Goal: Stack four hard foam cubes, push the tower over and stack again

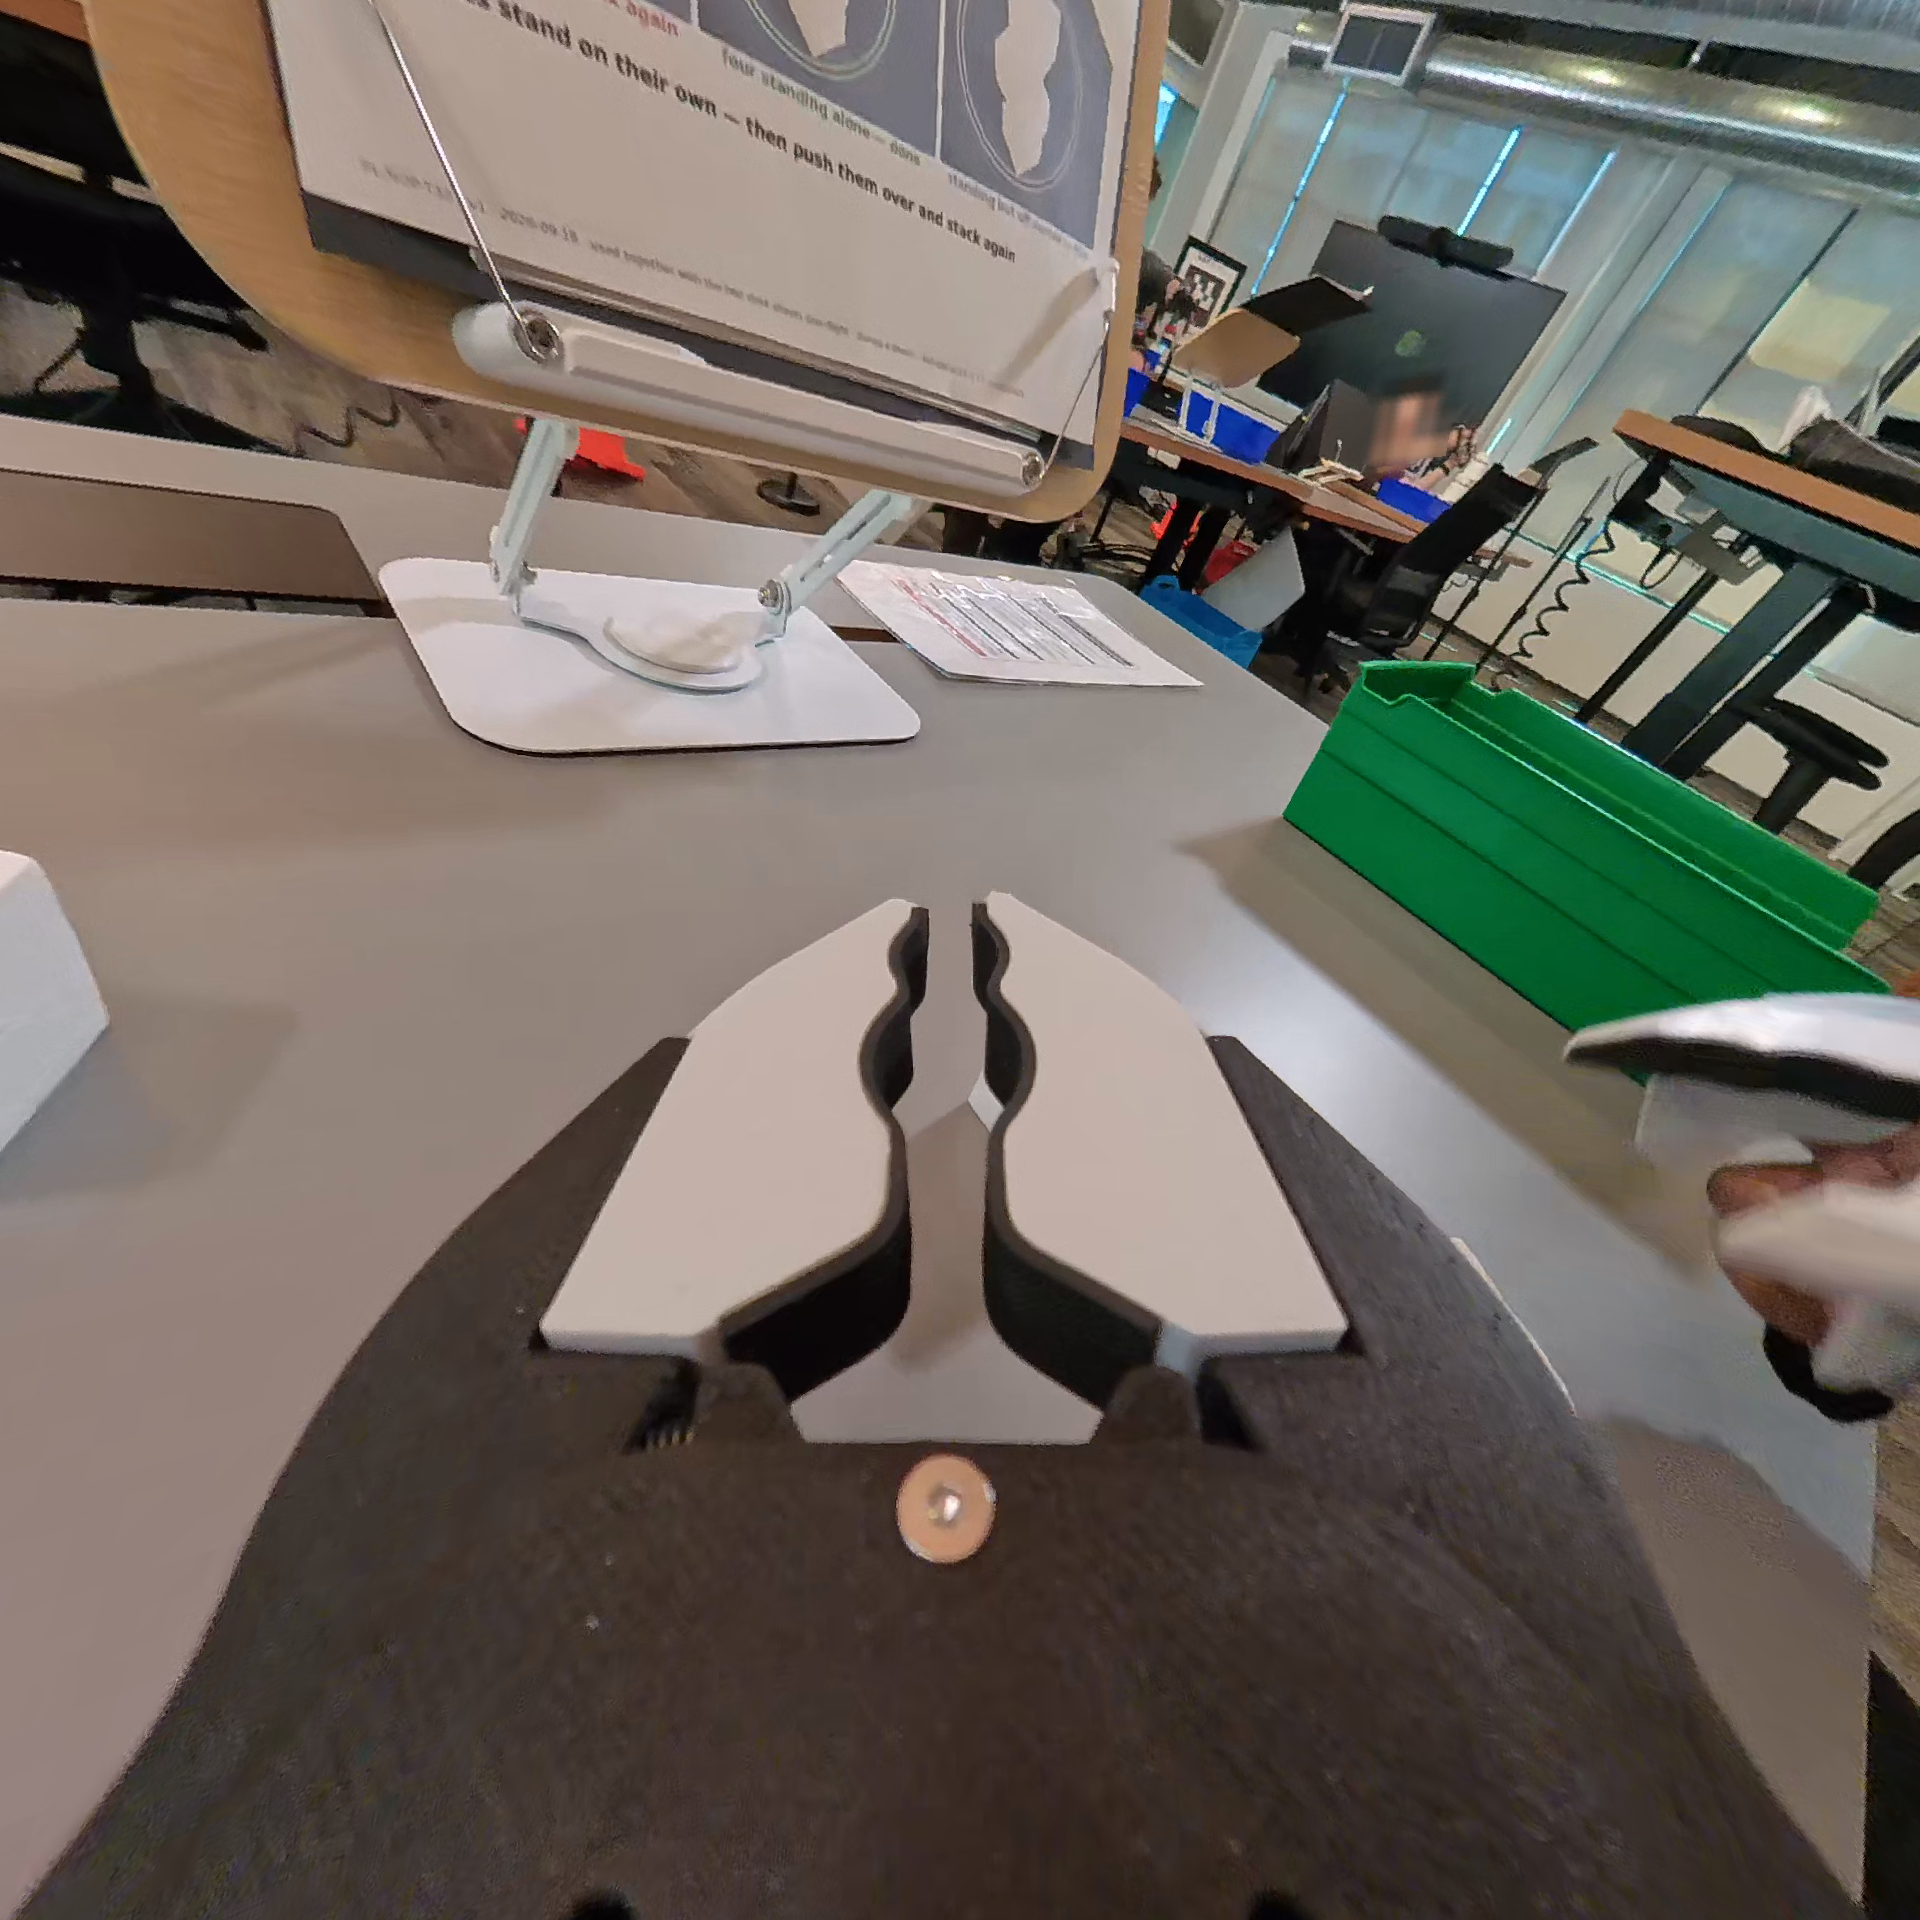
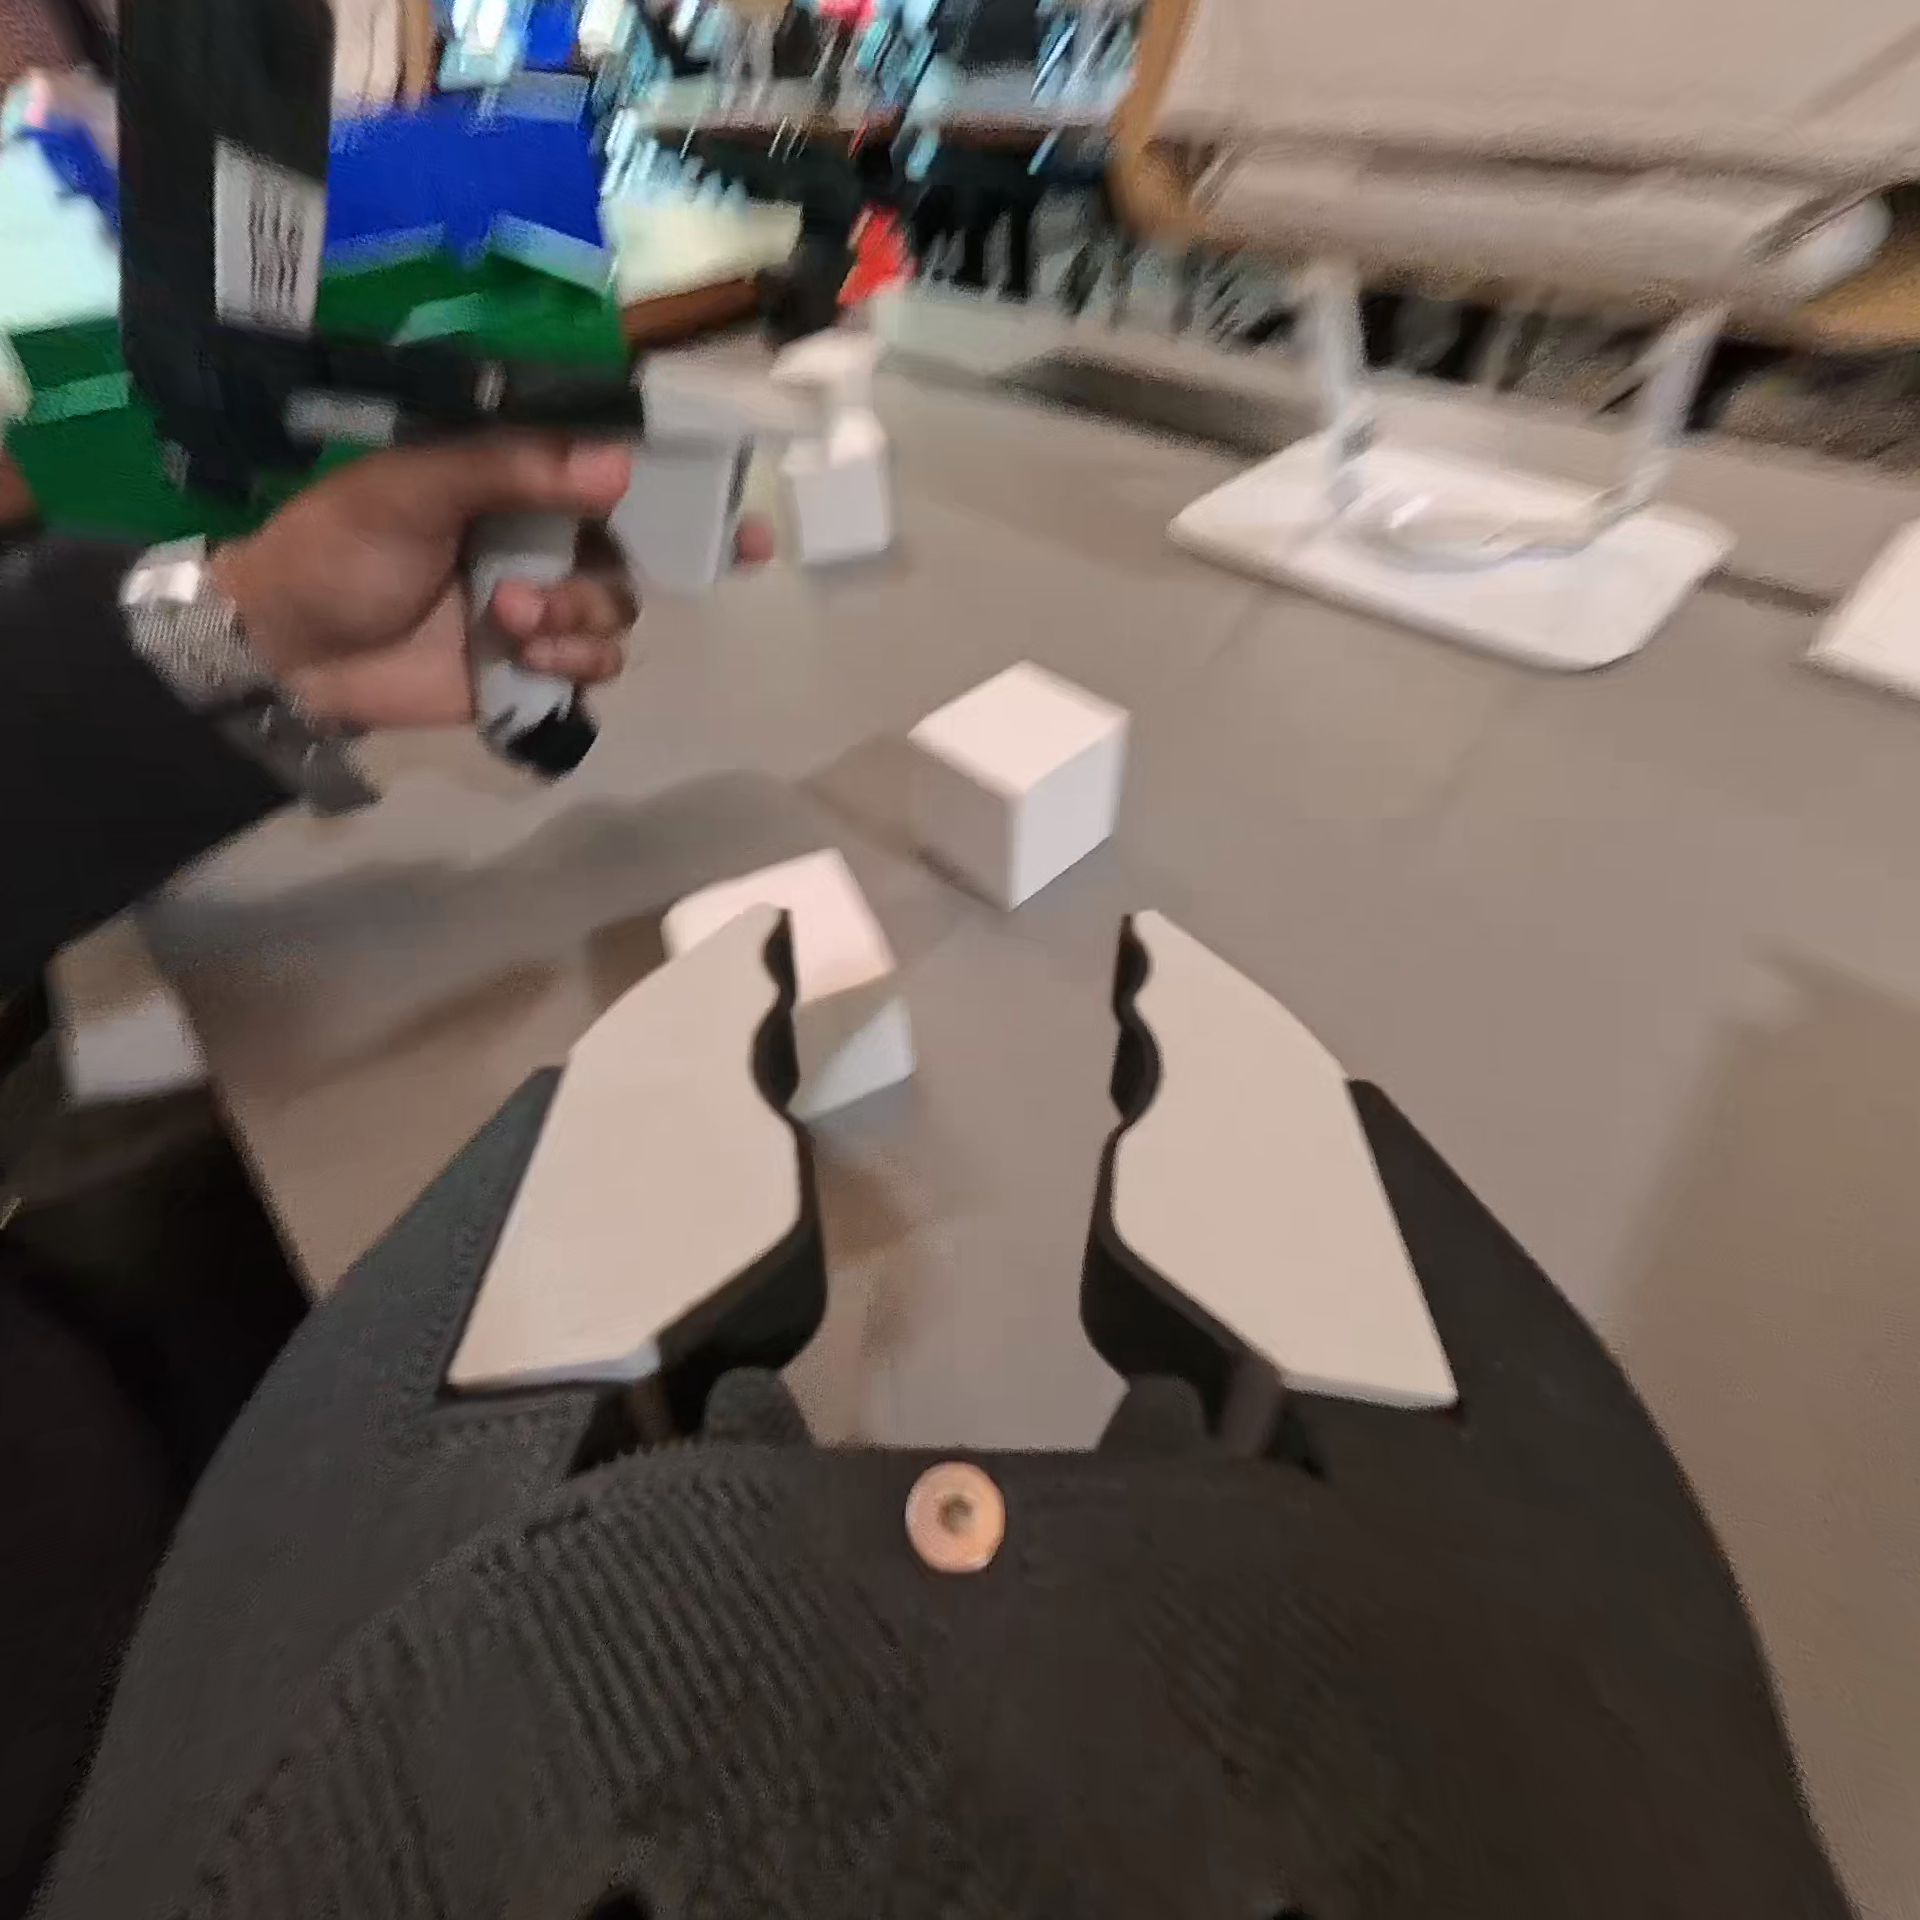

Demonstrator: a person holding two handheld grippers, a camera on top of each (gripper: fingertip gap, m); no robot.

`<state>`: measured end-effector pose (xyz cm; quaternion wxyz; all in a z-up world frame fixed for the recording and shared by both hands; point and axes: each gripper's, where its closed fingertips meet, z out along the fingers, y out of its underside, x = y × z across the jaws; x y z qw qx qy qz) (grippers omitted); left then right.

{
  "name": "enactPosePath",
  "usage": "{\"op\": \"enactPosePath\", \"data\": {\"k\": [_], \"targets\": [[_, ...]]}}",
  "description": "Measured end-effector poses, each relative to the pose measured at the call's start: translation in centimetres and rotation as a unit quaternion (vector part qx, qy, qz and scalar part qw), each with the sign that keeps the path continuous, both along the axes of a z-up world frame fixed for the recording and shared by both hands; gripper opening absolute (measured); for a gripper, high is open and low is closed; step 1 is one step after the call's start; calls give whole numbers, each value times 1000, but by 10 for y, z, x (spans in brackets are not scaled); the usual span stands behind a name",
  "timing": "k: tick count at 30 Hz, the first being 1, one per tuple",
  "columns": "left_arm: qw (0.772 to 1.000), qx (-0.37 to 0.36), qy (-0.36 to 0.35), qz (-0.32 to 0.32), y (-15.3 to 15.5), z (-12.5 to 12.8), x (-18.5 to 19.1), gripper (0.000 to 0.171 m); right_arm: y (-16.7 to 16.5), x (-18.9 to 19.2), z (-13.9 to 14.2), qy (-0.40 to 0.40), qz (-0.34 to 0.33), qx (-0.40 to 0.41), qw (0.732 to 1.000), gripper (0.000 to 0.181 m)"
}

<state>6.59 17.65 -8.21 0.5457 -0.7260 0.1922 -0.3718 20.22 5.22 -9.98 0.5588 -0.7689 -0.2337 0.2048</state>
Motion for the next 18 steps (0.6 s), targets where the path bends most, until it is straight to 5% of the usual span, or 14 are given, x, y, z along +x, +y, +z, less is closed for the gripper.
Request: {"op": "enactPosePath", "data": {"k": [3, 9, 18], "targets": [[1000, 0, -11, -18, 1, 4, 10, 8, 5, 43, 42, 85, -85, 78, 990, 47], [1000, 20, -10, -21, 14, 10, 29, 8, -8, 75, 34, 202, -112, 13, 973, 64], [997, 75, 27, -21, 44, 14, 49, 13, -25, 61, 3, 100, -124, -25, 987, 67]]}}
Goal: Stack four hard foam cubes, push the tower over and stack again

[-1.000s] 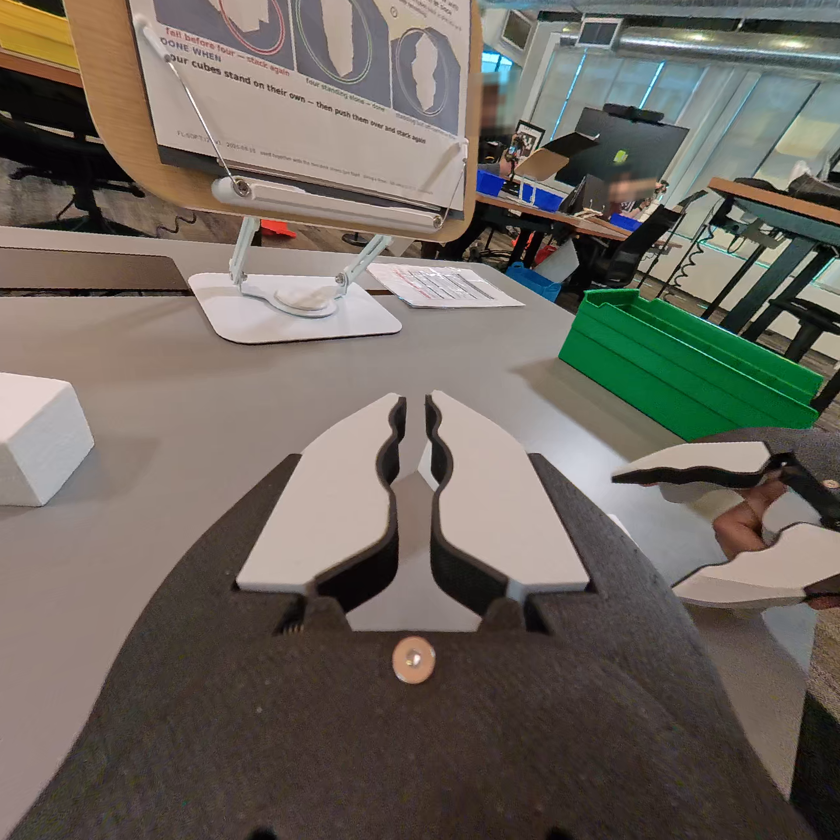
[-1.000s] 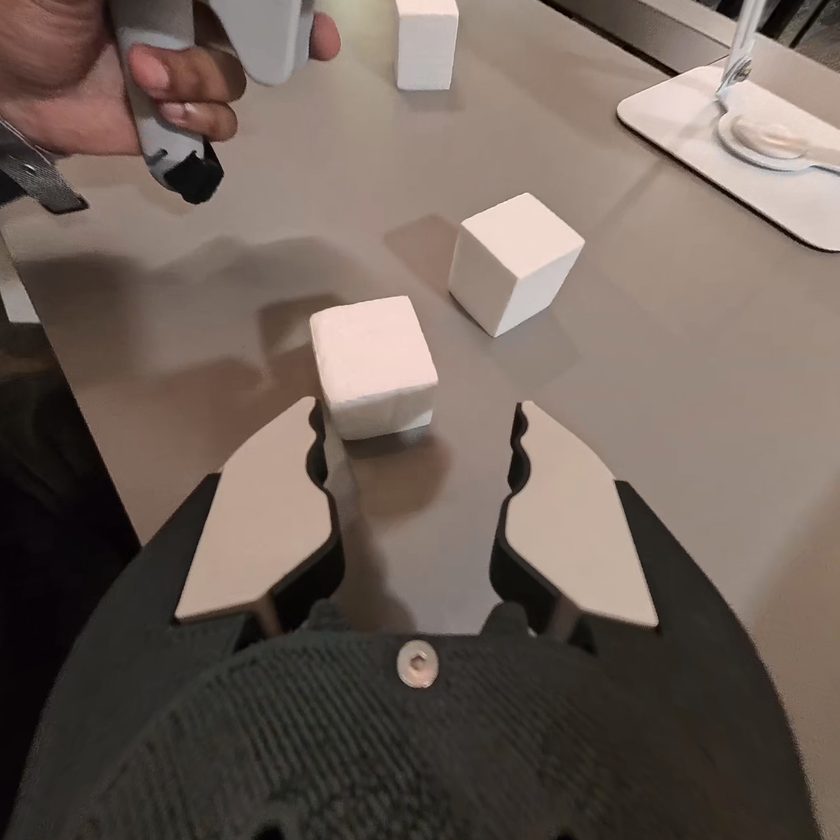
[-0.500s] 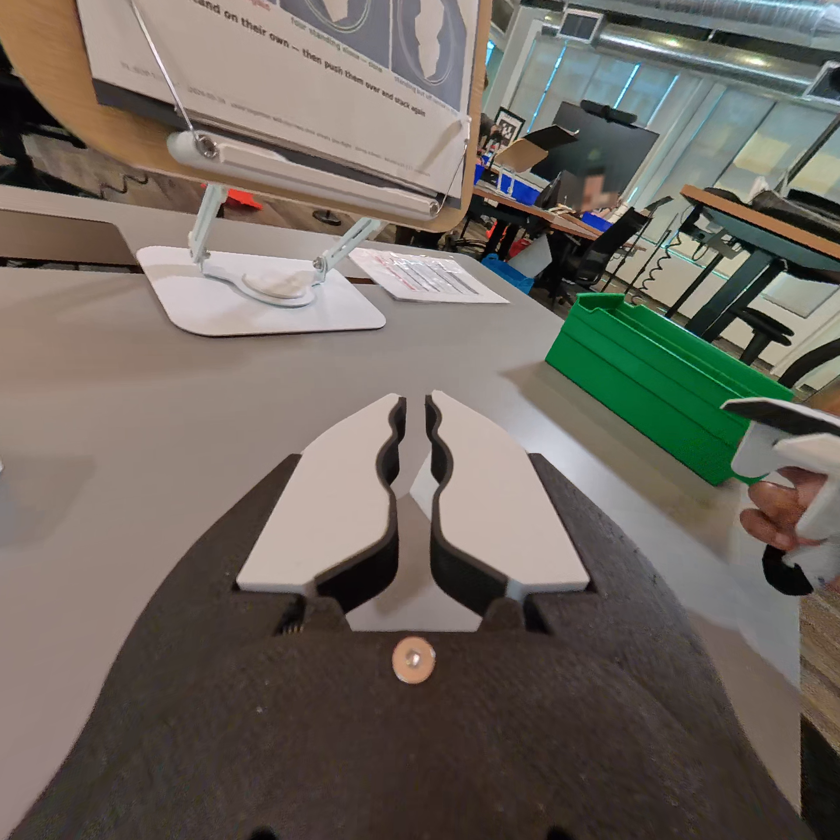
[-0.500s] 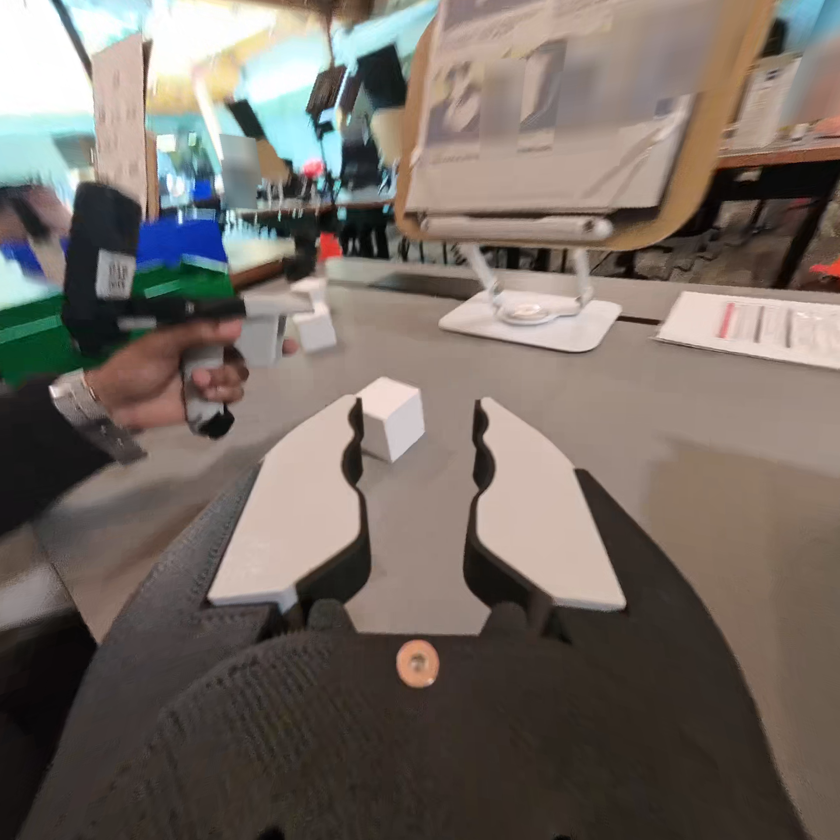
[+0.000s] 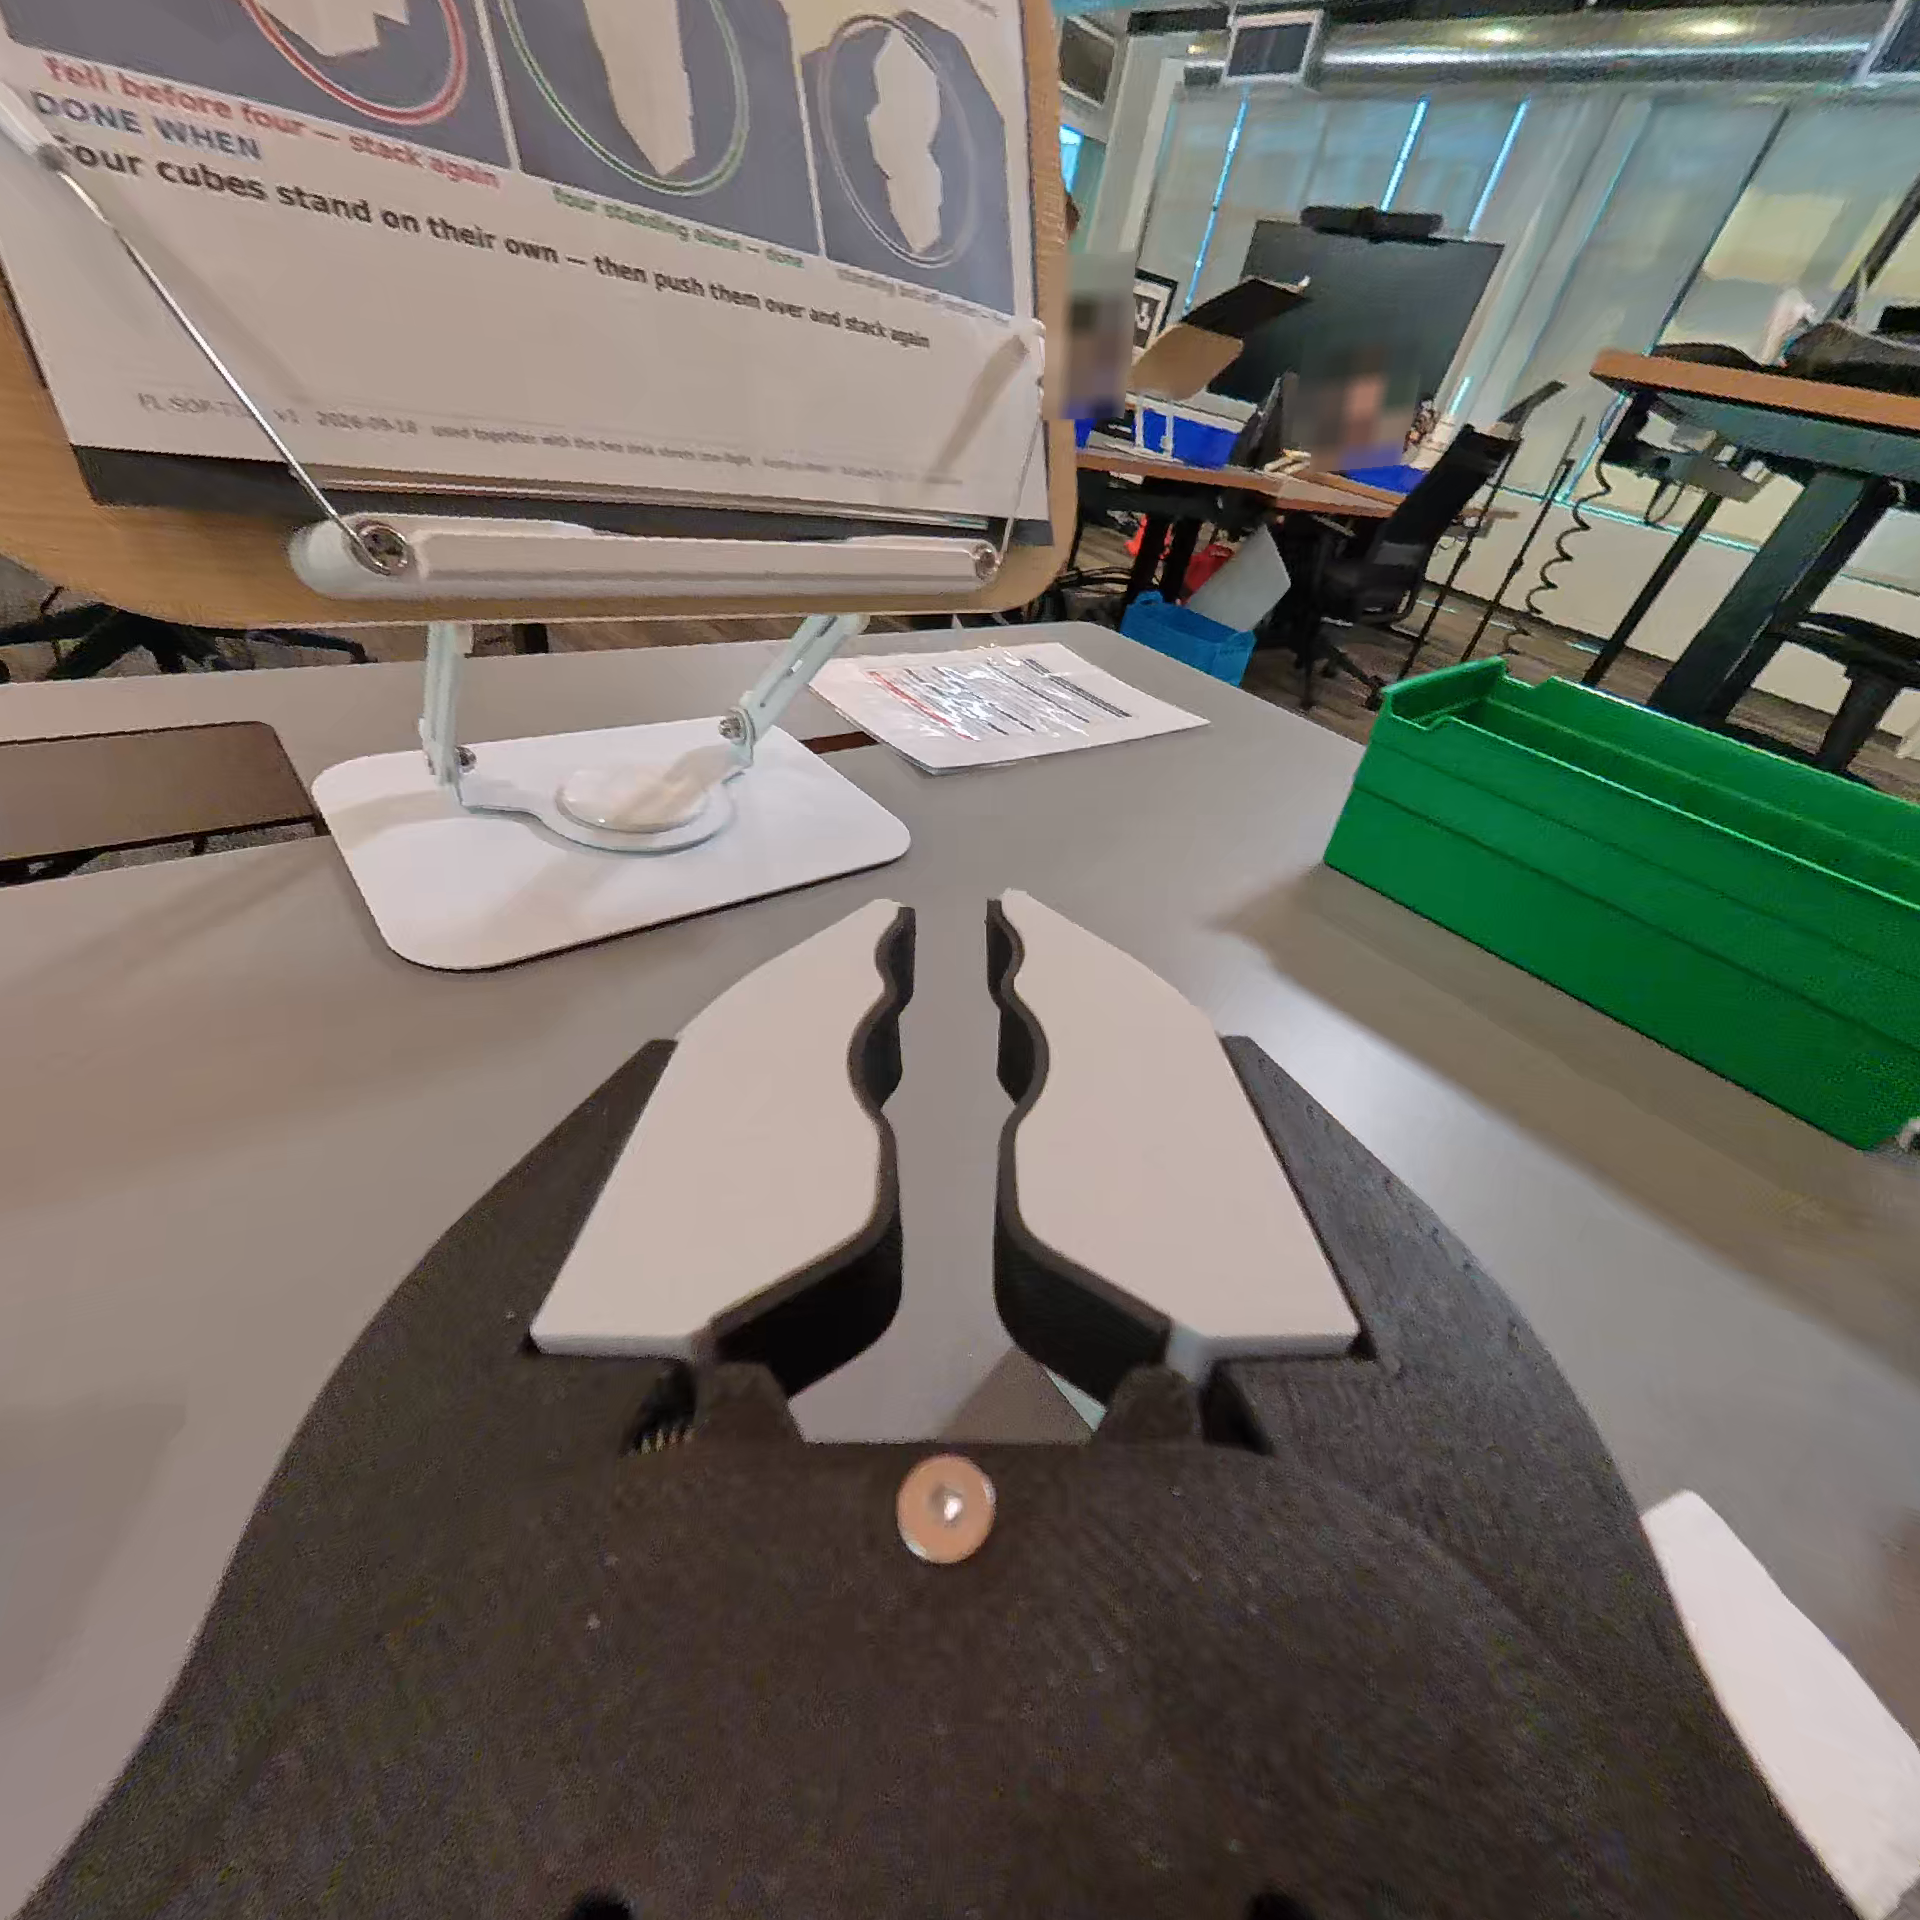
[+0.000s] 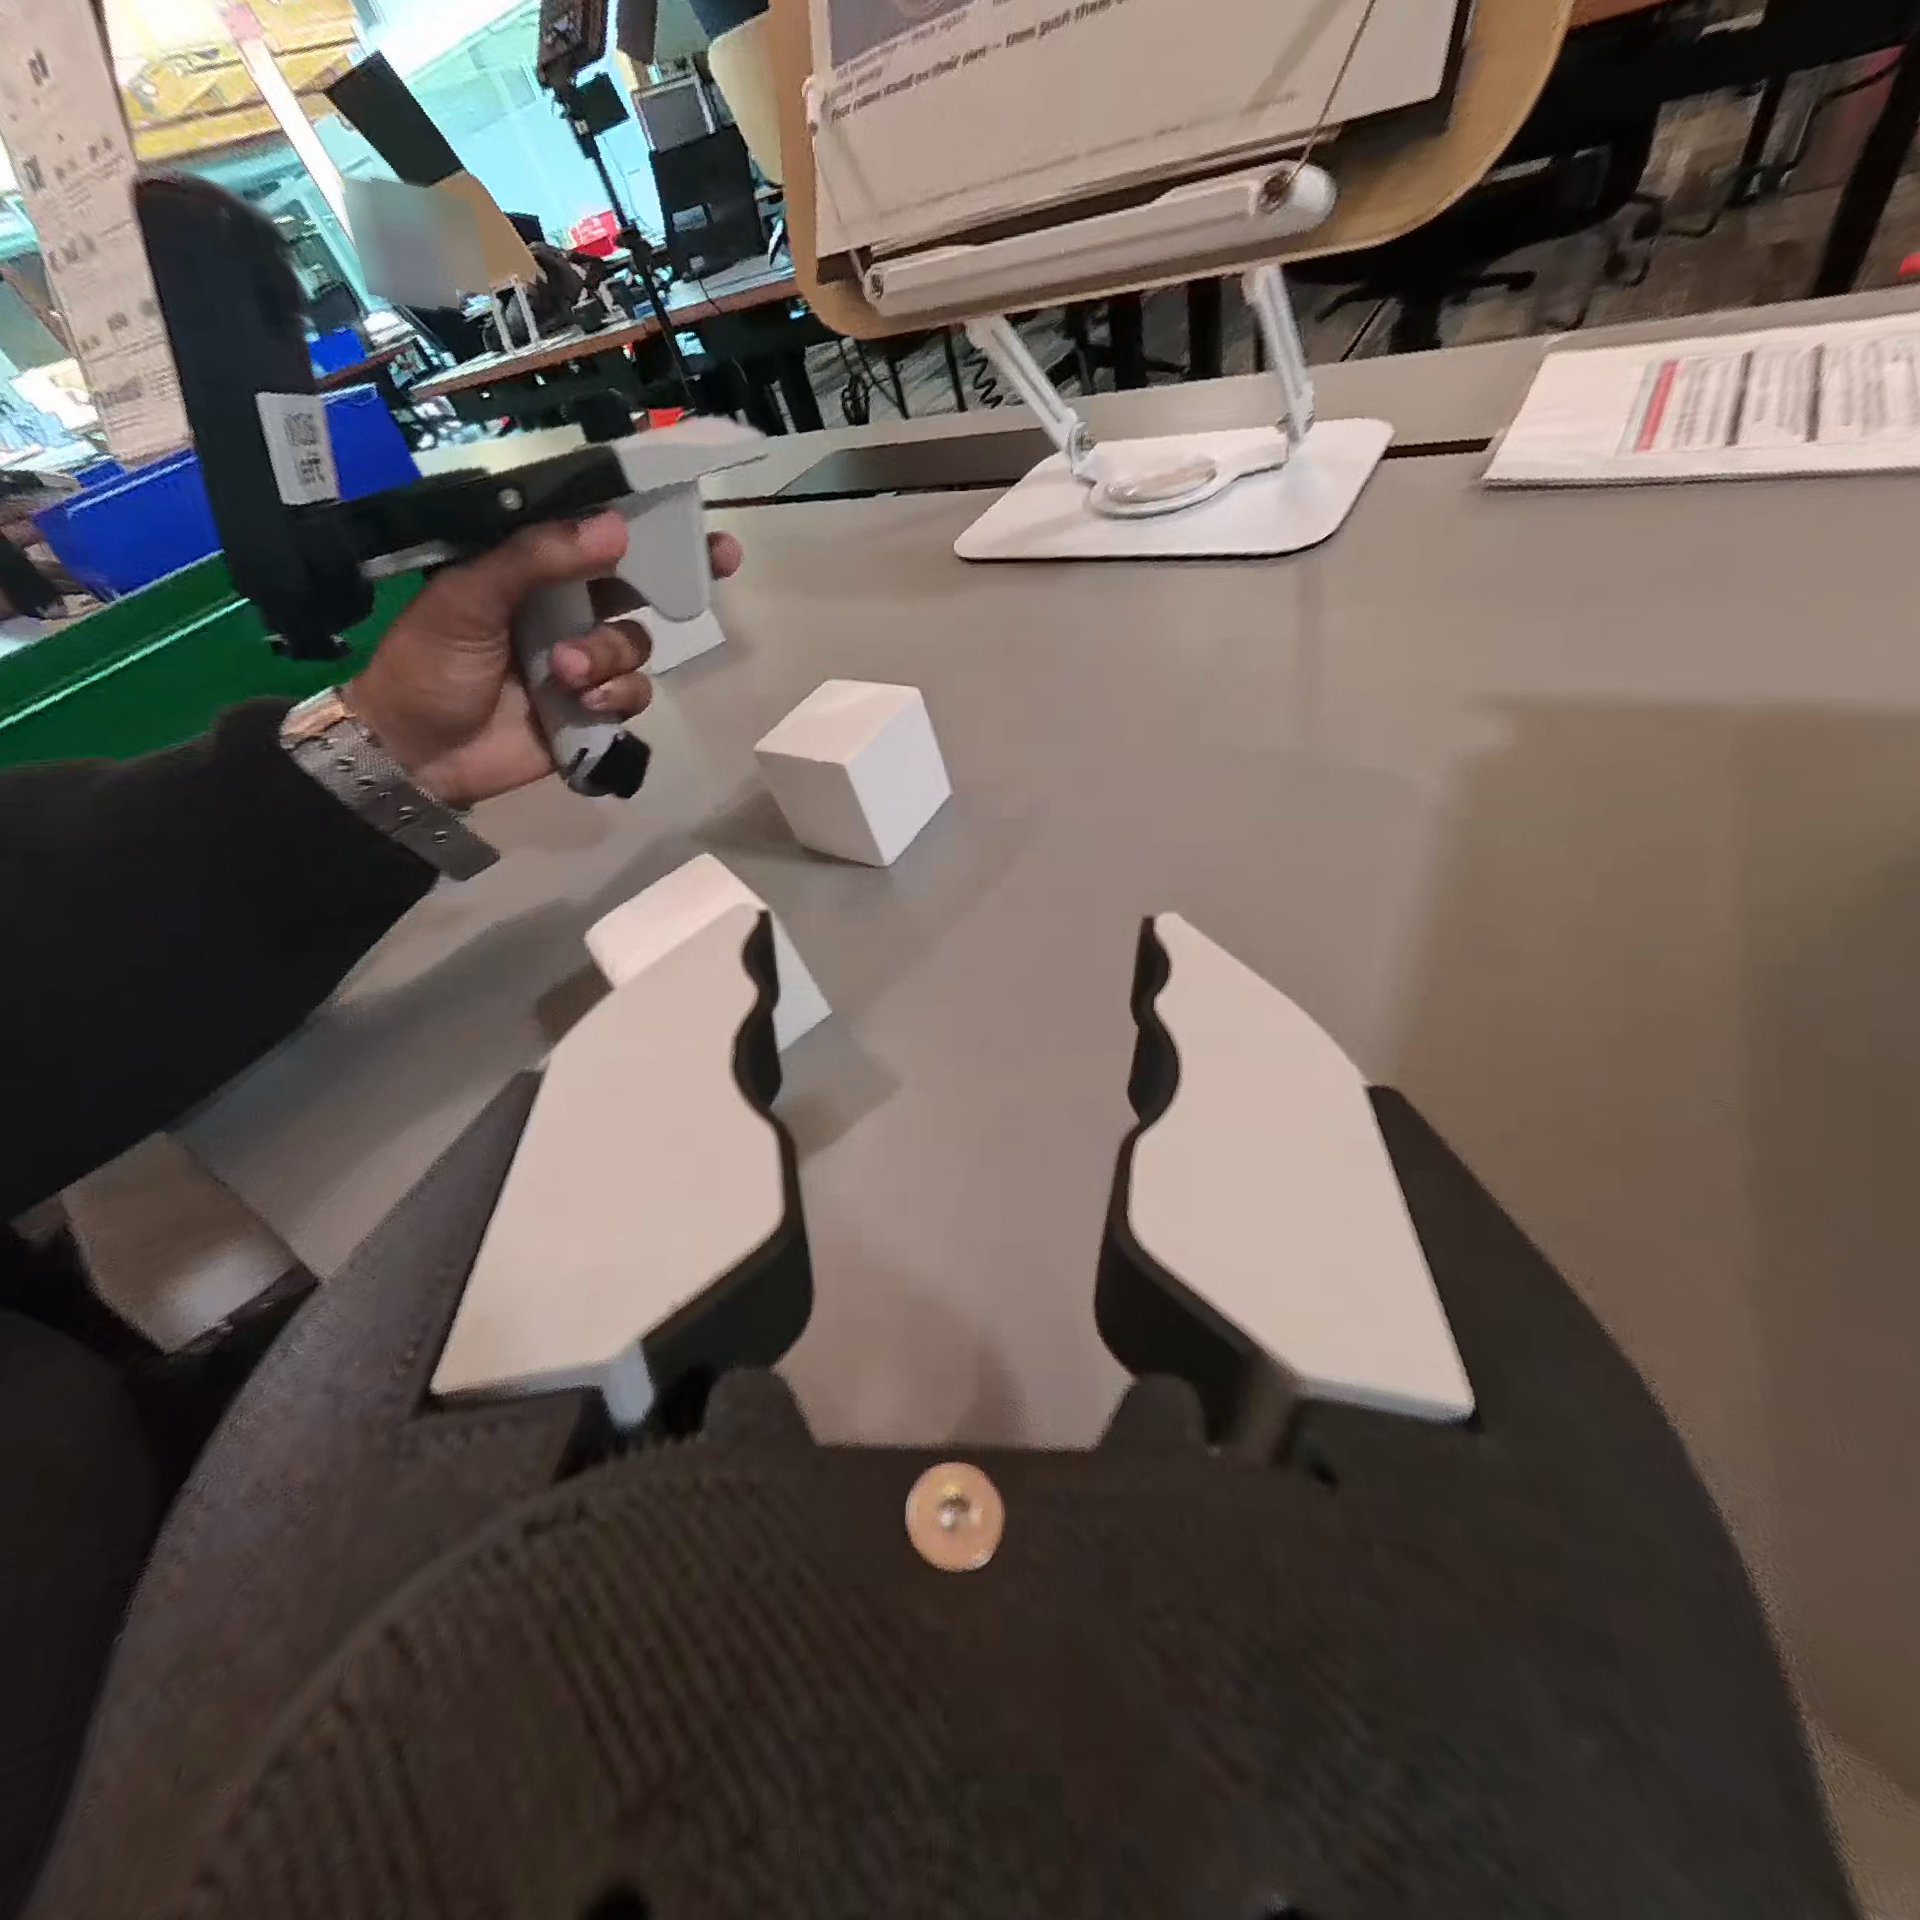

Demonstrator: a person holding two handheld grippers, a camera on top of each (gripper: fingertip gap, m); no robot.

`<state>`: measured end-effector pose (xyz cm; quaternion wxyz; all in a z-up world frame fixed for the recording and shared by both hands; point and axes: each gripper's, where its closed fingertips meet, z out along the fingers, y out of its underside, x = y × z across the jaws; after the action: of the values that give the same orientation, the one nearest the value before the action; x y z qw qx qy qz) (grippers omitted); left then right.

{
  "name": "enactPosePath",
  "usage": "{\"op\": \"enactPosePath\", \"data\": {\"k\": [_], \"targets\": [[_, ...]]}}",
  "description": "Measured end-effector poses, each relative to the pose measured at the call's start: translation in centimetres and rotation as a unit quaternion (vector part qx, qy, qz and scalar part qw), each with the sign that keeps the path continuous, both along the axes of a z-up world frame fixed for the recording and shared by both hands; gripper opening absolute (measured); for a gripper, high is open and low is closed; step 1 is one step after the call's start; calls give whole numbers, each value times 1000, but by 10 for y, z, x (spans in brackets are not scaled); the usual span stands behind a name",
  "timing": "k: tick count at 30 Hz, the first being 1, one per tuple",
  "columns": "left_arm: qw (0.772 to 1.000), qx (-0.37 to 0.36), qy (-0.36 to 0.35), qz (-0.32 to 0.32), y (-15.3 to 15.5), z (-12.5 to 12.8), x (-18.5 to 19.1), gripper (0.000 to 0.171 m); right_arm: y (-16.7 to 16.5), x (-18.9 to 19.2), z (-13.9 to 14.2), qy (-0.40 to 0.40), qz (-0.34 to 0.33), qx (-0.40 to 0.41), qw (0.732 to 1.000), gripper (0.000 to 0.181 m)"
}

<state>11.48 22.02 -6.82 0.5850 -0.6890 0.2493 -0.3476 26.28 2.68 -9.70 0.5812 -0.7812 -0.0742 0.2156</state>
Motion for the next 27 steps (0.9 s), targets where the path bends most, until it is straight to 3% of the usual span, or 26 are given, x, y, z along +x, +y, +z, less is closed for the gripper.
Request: {"op": "enactPosePath", "data": {"k": [4, 8, 13, 18, 23, 27], "targets": [[1000, -21, -7, 12, 10, -5, 1, 15, -6, -16, 0, 23, 26, -11, 999, 68], [999, -28, 8, 15, 5, -13, 7, 16, -12, -7, 13, 13, 13, 22, 1000, 65], [999, -5, 47, 12, -7, -16, 8, 18, -13, -1, 27, 73, 18, 37, 997, 63], [999, -11, 47, 14, -11, -18, -5, 22, -9, -20, 42, 153, 70, 48, 985, 63], [998, -44, 34, 42, -15, -23, -30, 33, 6, -35, 29, 66, 91, 43, 993, 64], [996, -37, 46, 62, -20, -23, -53, 33, 15, -57, 21, 25, 131, 37, 990, 66]]}}
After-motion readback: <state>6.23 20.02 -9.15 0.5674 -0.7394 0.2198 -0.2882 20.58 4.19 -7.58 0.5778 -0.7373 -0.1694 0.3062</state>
